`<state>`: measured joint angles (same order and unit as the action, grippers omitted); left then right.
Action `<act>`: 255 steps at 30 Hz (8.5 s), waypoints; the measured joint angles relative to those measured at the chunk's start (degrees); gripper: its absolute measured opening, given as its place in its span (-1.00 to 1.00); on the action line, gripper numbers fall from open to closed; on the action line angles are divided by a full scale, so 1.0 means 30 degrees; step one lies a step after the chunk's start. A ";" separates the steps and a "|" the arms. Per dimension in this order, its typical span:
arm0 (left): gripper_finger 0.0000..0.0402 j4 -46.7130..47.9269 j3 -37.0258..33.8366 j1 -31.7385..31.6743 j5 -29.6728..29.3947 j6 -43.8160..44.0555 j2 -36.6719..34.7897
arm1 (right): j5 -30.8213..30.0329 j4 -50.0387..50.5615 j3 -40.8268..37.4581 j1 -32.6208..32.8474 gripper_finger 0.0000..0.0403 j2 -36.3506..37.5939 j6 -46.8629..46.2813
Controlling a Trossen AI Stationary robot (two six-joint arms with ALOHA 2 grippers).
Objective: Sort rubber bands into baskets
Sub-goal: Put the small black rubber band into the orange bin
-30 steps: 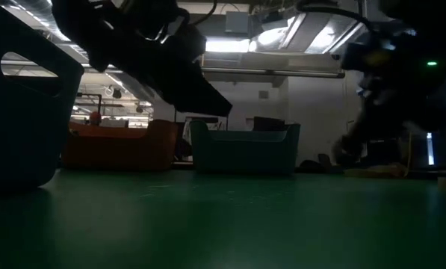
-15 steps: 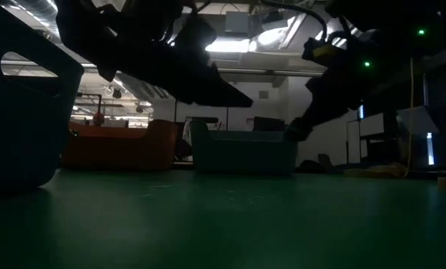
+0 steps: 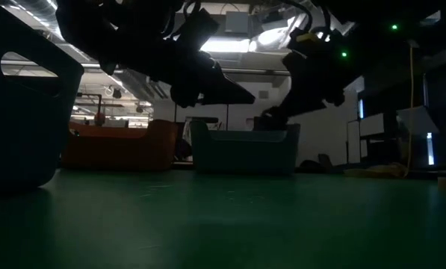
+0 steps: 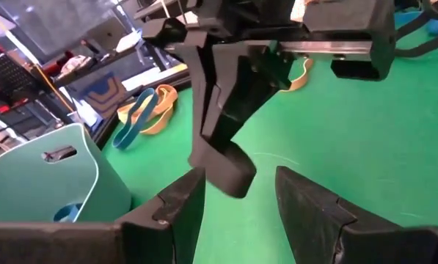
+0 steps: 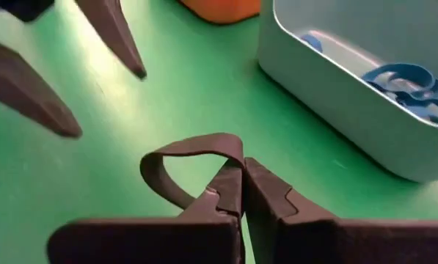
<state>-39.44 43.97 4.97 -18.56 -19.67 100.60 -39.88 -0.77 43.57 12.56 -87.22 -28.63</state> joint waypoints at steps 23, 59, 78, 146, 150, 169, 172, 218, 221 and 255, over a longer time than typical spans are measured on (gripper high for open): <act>-0.18 0.0079 0.0000 -0.0044 -0.0070 -0.0427 0.0000 | 0.3743 -0.4369 0.0000 -0.0952 -0.95 0.0007 0.0153; -0.02 0.0599 -0.0007 0.0612 -0.4354 -0.4656 -0.0386 | 0.4168 -0.5347 -0.0007 -0.1734 -0.95 0.0015 0.0147; -0.84 0.0058 -0.0007 0.1100 -0.4346 -0.4487 -0.0386 | 0.4146 -0.5217 -0.0007 -0.1691 -0.95 0.0015 0.0673; -0.23 3.0167 0.3625 -1.3952 -0.0186 0.8490 -1.1489 | 0.7664 0.5973 -0.2573 -0.1691 0.09 0.6098 -0.0377; -0.23 2.9783 0.3898 -1.3683 -0.0186 0.8681 -1.1497 | 0.7777 0.6180 -0.2568 -0.1691 0.09 0.6098 -0.0375; -0.23 2.2867 0.1639 -0.6675 -0.0135 0.9680 -1.1497 | 0.9173 2.0437 -0.0787 -0.1676 0.09 0.8433 -0.5805; -0.23 2.1468 0.0977 -0.5881 -0.0146 1.0332 -1.1497 | 0.9067 2.2758 -0.0790 -0.1683 0.09 0.8413 -0.7962; -0.23 1.7806 -0.0794 -0.3738 -0.0172 1.0712 -1.1475 | 0.9099 1.8126 -0.1659 -0.1676 -0.93 0.2856 -0.5445; -0.23 1.7788 -0.0794 -0.3654 -0.0176 1.0668 -1.1475 | 0.7661 1.6535 -0.0403 -0.1676 -0.93 0.2859 -0.3640; -0.23 0.2585 -0.0780 -0.0481 0.0693 0.6367 -0.3137 | 1.0164 -0.2664 0.0896 -0.1698 -0.99 0.2737 0.8444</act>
<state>-31.69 41.63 3.53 -16.48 -0.57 91.19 -9.39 -8.77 46.26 7.46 -79.01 -3.29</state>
